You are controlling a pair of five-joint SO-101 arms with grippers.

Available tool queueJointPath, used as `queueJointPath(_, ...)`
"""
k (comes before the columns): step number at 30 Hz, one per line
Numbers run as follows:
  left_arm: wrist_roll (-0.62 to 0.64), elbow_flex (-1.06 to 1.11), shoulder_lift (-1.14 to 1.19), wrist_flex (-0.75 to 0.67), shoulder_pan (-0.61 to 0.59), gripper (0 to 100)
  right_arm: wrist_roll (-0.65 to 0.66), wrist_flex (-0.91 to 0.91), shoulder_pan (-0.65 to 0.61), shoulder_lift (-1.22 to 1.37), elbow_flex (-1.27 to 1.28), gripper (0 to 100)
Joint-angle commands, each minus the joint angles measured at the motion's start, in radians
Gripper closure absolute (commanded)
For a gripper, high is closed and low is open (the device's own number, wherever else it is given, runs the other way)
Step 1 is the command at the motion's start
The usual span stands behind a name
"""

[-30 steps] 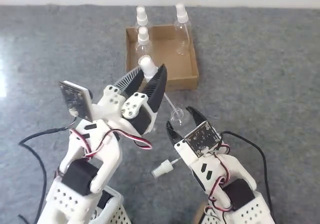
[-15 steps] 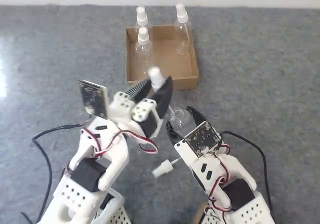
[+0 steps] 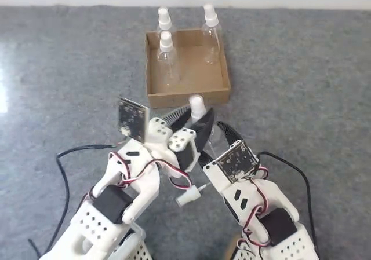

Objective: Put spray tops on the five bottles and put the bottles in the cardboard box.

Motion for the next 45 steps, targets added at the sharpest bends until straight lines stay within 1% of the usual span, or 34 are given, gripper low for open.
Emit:
queueJointPath(1,0.011,0.025,-0.005,-0.064,0.055,99,0.008,0.004,0.021,-0.013,-0.074,98.2)
queueJointPath(5,0.011,0.101,-0.005,-0.175,0.054,99,0.011,0.004,0.021,-0.013,-0.074,98.2)
queueJointPath(8,0.011,0.136,-0.012,-0.219,0.054,99,0.012,0.004,0.022,-0.013,-0.072,98.2)
queueJointPath(16,0.008,0.139,-0.012,-0.216,0.054,99,0.012,0.004,0.024,-0.013,-0.071,98.2)
queueJointPath(19,0.006,0.133,-0.012,-0.183,0.055,99,0.012,0.005,0.024,-0.013,-0.069,98.2)
queueJointPath(24,0.006,0.137,-0.012,-0.169,0.055,99,0.005,0.002,0.081,-0.013,-0.071,98.2)
queueJointPath(37,0.005,0.139,-0.005,-0.169,0.051,99,0.005,0.004,0.079,-0.013,-0.069,98.3)
queueJointPath(39,0.006,0.139,-0.005,-0.170,0.041,97,0.005,0.005,0.079,-0.013,-0.069,98.3)
queueJointPath(43,0.011,0.139,-0.005,-0.173,-0.015,91,0.005,0.005,0.079,-0.013,-0.069,98.3)
queueJointPath(45,0.011,0.139,-0.005,-0.169,-0.025,89,0.005,0.005,0.079,-0.013,-0.069,98.3)
